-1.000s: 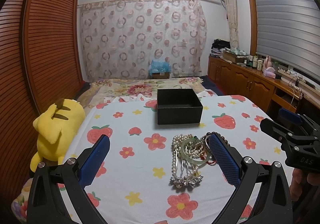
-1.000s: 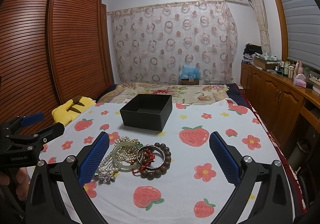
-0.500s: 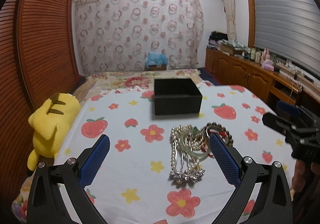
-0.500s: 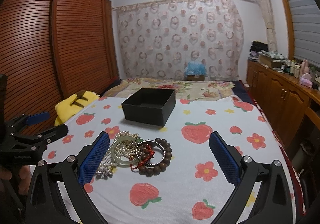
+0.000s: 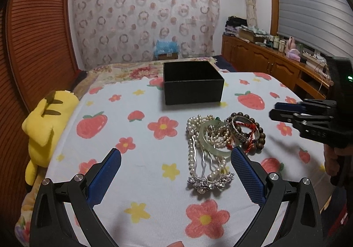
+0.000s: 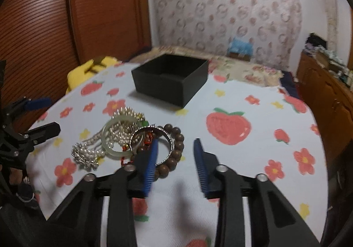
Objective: Organize jewelry
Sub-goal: 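Lower the right gripper onto the silver bangle and close on it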
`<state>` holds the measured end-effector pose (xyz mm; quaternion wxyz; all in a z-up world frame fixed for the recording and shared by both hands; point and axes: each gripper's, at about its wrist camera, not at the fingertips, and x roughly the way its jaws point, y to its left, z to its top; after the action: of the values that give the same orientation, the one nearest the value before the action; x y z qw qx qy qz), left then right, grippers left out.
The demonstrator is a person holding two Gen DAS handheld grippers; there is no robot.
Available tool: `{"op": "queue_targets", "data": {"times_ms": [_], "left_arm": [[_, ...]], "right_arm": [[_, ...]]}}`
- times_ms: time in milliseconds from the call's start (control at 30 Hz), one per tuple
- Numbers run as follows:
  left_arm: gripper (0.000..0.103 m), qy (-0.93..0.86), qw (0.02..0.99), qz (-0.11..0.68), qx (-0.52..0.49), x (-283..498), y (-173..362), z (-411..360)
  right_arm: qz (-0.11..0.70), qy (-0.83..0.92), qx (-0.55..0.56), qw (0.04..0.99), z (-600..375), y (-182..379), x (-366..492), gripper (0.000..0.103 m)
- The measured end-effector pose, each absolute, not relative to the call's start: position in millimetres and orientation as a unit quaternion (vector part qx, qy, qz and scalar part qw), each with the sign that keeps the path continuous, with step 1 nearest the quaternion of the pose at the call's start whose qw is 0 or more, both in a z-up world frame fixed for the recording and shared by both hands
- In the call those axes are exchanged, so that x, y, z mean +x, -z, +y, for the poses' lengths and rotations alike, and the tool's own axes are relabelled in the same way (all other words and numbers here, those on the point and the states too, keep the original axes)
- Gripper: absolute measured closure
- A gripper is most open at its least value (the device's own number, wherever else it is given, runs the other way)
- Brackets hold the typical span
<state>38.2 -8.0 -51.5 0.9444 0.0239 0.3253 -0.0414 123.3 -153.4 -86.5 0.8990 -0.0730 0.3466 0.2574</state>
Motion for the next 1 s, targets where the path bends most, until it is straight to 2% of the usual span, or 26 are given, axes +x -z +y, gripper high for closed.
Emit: {"op": "queue_targets", "data": {"times_ms": [167,567,1000], "left_arm": [[0.007,0.047,0.941,0.335,0.022,42.0,56.4,-6.8],[0.007,0.065,0.928,0.367,0.016,57.7,71.4,-5.4],[0.007,0.063,0.929,0.365,0.015,58.0,70.7,-3.7]], "right_arm": [[0.367,-0.285,-0.091,0.881,-142.7,93.8,139.1,0.081],[0.406,-0.297,-0.149,0.851,-117.7,107.0,168.2,0.081],[0.426,-0.327,-0.201,0.819,-99.7,104.1,178.3,0.083]]}}
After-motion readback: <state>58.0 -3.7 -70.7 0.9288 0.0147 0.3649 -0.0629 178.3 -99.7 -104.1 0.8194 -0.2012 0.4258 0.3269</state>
